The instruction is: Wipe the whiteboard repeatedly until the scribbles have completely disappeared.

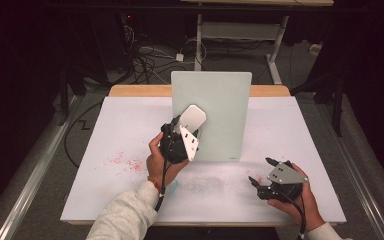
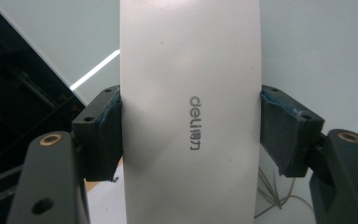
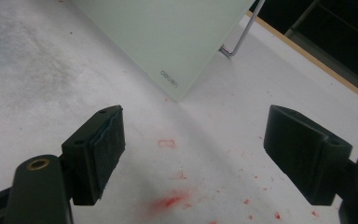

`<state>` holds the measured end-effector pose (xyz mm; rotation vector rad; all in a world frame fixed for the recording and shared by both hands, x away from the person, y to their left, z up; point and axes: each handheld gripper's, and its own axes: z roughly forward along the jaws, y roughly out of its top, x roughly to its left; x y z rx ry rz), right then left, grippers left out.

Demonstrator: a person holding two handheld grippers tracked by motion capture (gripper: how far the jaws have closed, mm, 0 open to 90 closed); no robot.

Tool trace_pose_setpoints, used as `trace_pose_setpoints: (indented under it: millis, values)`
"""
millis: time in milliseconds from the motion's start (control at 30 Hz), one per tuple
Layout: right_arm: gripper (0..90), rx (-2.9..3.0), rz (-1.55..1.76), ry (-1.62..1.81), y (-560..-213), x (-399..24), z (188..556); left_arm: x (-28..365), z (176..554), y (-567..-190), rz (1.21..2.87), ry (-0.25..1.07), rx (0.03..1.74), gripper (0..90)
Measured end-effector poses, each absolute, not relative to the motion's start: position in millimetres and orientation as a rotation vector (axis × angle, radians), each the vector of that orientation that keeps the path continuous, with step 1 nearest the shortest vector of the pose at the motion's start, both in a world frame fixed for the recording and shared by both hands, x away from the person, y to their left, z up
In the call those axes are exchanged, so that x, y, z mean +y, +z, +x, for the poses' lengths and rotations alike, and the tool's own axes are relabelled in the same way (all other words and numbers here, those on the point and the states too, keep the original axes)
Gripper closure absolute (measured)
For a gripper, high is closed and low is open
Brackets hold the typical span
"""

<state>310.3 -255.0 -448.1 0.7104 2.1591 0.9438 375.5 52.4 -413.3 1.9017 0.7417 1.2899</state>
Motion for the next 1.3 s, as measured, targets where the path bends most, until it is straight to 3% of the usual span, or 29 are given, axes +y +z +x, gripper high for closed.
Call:
trace_pose_setpoints:
  millis: [633, 1167, 1300]
  values:
    - [21.1, 2.163, 0.708, 0.942, -448.2, -255.2, 310.1, 75.8, 403.4, -341.5, 1.755, 1.275, 0.846, 29.0]
    - [21.1, 2.174, 0.693, 0.935, -449.1, -252.9, 310.4, 73.2, 380.5, -401.2, 1.829, 1.272, 0.828, 29.0]
    - [21.1, 2.175, 0.692, 0.935, -449.2, -252.5, 310.5, 68.1, 383.3, -393.0, 1.842, 1.264, 0.817, 29.0]
